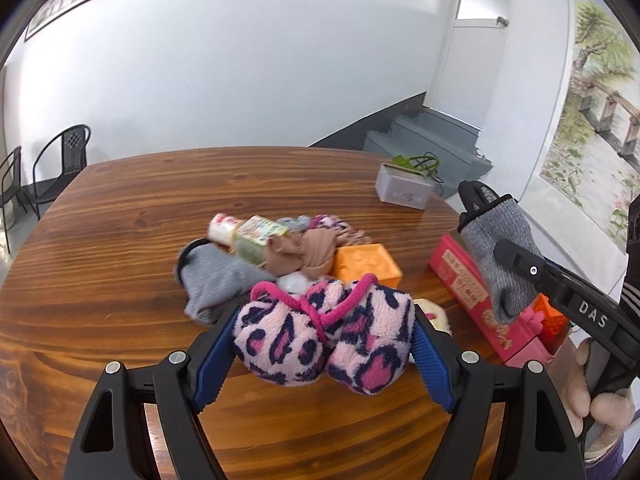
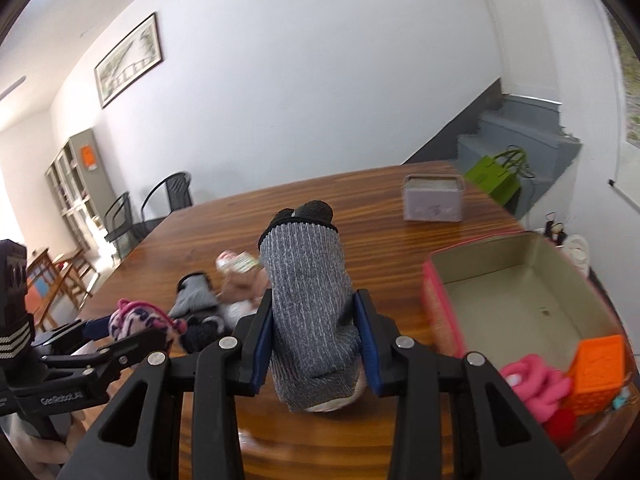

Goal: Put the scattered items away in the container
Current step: 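Grasp the grey sock with the right gripper and carry both items into the tin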

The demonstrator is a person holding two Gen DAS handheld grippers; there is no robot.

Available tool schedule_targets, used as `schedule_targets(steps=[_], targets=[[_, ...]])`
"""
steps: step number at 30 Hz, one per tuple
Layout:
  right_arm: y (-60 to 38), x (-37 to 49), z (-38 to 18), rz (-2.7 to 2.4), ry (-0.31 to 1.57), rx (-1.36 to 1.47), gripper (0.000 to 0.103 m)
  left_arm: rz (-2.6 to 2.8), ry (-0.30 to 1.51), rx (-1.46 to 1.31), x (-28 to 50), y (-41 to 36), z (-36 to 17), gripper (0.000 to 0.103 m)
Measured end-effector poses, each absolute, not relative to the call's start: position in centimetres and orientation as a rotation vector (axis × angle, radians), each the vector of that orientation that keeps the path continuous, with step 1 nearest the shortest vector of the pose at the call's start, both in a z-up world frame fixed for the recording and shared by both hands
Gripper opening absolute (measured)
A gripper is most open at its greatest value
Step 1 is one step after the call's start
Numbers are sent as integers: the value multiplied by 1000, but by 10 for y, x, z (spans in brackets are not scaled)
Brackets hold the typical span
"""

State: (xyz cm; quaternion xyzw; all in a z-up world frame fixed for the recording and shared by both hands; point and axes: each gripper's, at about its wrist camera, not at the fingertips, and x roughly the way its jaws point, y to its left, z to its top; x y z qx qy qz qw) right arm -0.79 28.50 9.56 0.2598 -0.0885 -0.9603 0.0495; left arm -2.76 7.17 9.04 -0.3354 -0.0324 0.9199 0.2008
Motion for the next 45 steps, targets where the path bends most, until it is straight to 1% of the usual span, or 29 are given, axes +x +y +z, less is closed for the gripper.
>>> schedule_targets(steps=[6, 13, 18, 24, 25, 26, 27, 28, 30, 34, 35, 36, 37, 39, 45], targets=[[352, 3, 108, -3071, -351, 755, 41, 2505, -55, -870, -29, 123, 113, 81], [406, 4, 119, -3186, -384, 734, 41, 2402, -29, -788, -36, 199, 131, 81], [430, 4, 117, -3218, -448, 761, 41, 2335, -39, -796, -52, 247, 130, 81], [447, 6, 111, -3248, -479, 795, 41, 2285, -57, -835, -74, 291, 119, 82], [450, 5, 109, -3250, -491, 805, 41, 2283, -59, -843, -77, 295, 117, 82], [453, 4, 108, -3248, -508, 816, 41, 2280, -62, -854, -80, 299, 114, 85], [455, 3, 106, -3247, -520, 825, 41, 2271, -68, -868, -85, 304, 111, 86], [457, 2, 104, -3248, -532, 839, 41, 2269, -71, -879, -87, 306, 109, 86], [461, 0, 101, -3244, -555, 870, 45, 2262, -79, -914, -92, 310, 104, 87], [469, 1, 95, -3240, -632, 895, 46, 2239, -125, -952, -96, 306, 95, 87], [470, 2, 95, -3248, -640, 885, 46, 2236, -137, -955, -96, 304, 94, 91], [471, 4, 96, -3254, -645, 878, 48, 2233, -151, -954, -97, 303, 93, 100], [471, 5, 97, -3256, -652, 871, 49, 2231, -174, -943, -97, 300, 93, 102], [470, 6, 97, -3258, -658, 861, 53, 2232, -206, -923, -96, 296, 95, 102], [464, 7, 97, -3273, -624, 838, 57, 2218, -224, -907, -96, 292, 100, 102]])
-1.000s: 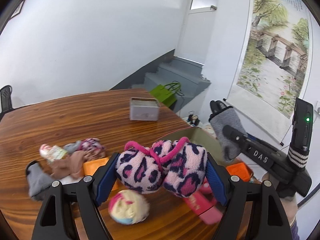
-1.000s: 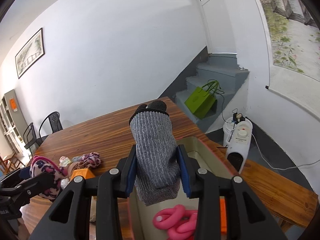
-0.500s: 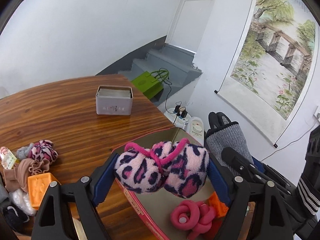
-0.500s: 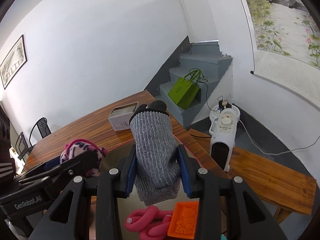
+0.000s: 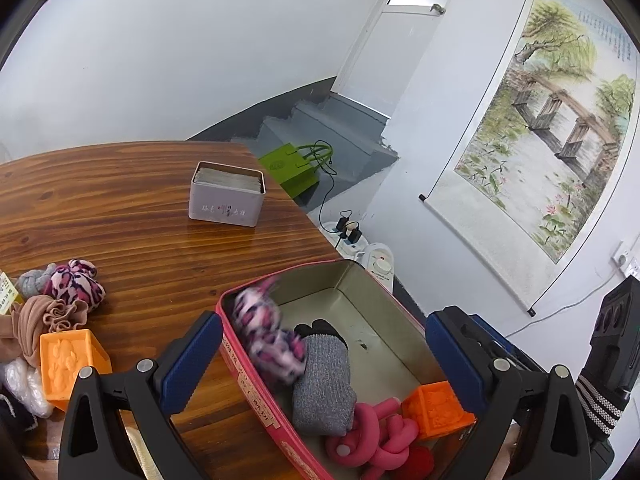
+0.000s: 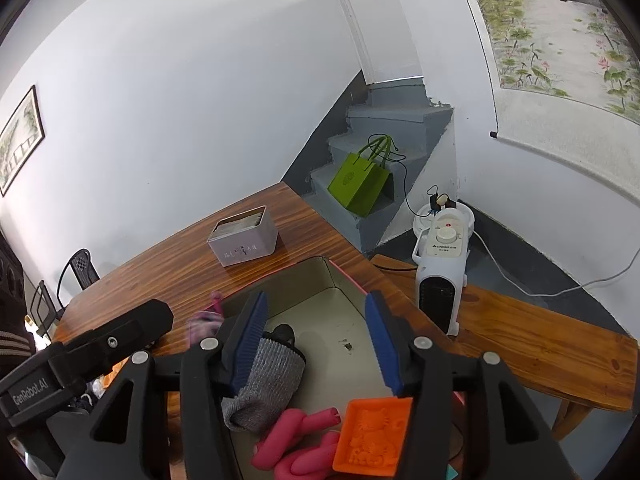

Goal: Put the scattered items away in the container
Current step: 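Grasp the grey sock with the right gripper and carry both items into the tin, then open both grippers to release the sock and fluffy balls in the tin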

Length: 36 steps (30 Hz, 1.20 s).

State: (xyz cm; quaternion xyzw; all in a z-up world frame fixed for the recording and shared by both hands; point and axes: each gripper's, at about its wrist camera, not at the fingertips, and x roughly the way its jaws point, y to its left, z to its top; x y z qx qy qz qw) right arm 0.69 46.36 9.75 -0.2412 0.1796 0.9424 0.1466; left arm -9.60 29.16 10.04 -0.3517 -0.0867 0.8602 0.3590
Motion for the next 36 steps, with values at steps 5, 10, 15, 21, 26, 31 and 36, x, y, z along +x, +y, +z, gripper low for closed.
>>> schedule_targets(steps=[5, 10, 15, 21, 26, 31, 36], targets=[[461, 7, 96, 2720, 507, -691, 59, 2231, -244, -910, -97, 283, 102, 102], [459, 7, 94, 2721, 512, -696, 59, 2246, -244, -913, -96, 278, 102, 102], [457, 6, 94, 2725, 507, -697, 59, 2263, -255, -912, -95, 270, 103, 102], [450, 5, 91, 2738, 484, -704, 59, 2291, -284, -913, -95, 253, 107, 102], [442, 2, 88, 2748, 459, -716, 59, 2343, -291, -918, -95, 230, 107, 102], [433, 1, 85, 2752, 413, -715, 59, 2394, -313, -934, -96, 197, 105, 102], [419, 1, 85, 2769, 346, -693, 59, 2472, -327, -933, -94, 154, 107, 102]])
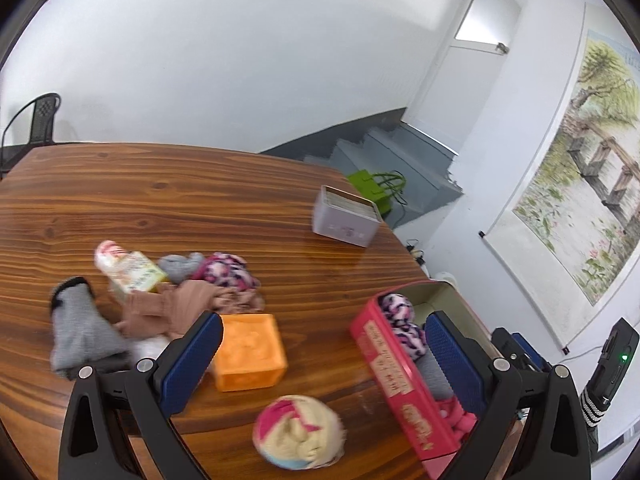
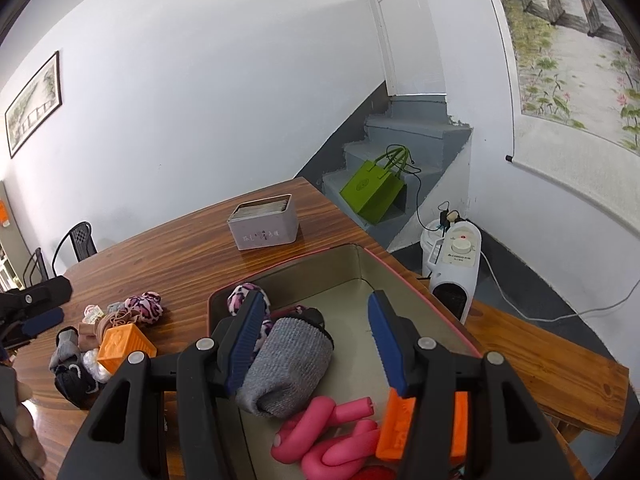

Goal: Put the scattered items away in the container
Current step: 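Open both grippers to release the sock and fluffy balls in the tin, then grasp the pastel yarn ball with the right gripper while the left grasps the grey knit sock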

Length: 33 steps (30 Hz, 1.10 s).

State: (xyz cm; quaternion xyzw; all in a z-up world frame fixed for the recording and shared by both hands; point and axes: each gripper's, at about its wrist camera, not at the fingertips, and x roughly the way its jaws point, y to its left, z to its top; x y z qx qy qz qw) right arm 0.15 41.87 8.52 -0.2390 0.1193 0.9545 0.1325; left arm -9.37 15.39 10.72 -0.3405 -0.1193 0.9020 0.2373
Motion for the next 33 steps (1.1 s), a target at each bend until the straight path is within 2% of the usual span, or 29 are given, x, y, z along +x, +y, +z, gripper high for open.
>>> schedule_targets(steps=[11, 14, 15, 18, 33], targets=[[333, 0, 77, 2977, 236, -820, 60, 2623, -356, -956, -90, 66, 104, 102], [306, -1, 70, 3036, 194, -876, 75, 2647, -380, -964, -91, 47, 103, 102], [296, -1, 67, 3051, 175, -893, 77, 2652, -388, -966, -91, 42, 104, 102], [275, -4, 59, 3069, 115, -949, 77, 2668, -406, -965, -92, 27, 105, 102], [253, -29, 21, 2981, 65, -1163, 77, 2695, -450, -1023, -108, -10, 94, 102]])
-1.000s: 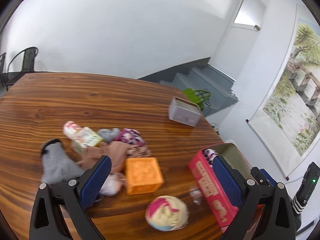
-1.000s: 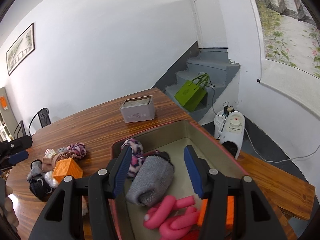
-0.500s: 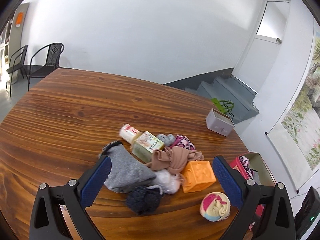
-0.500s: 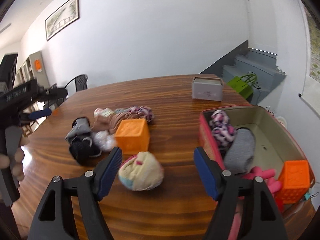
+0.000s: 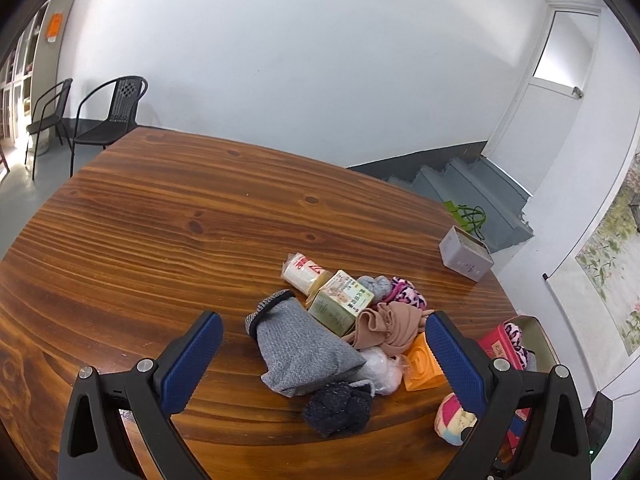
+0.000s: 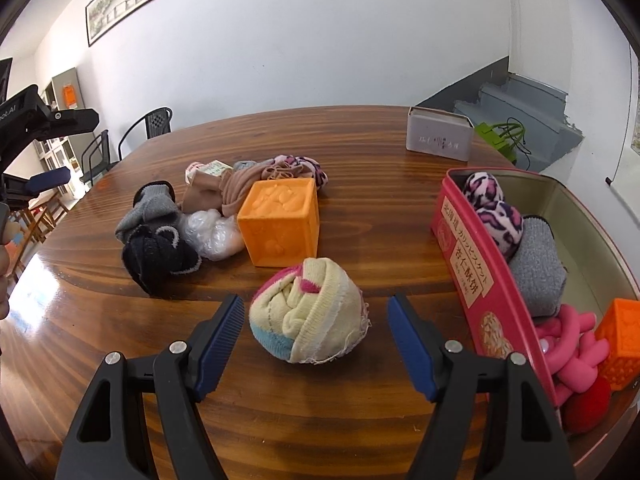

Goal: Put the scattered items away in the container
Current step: 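Grasp the pastel yarn ball with the right gripper while the left grasps the grey knit sock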

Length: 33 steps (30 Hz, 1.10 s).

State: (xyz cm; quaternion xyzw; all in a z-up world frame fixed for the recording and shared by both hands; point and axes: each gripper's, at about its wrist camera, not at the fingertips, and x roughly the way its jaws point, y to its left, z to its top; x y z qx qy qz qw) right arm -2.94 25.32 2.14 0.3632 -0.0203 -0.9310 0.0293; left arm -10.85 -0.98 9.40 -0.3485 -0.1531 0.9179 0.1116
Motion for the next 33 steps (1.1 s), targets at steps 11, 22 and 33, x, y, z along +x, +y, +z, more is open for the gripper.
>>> schedule_targets(steps=[11, 22, 33], targets=[[255, -34, 18, -2875, -55, 1140, 77, 2629, -428, -1224, -142, 10, 49, 102], [256, -35, 17, -2869, -51, 1143, 77, 2592, -449, -1335, -168, 16, 10, 102], [252, -36, 13, -2852, -40, 1156, 77, 2653, -368, -1309, -164, 20, 5, 68]])
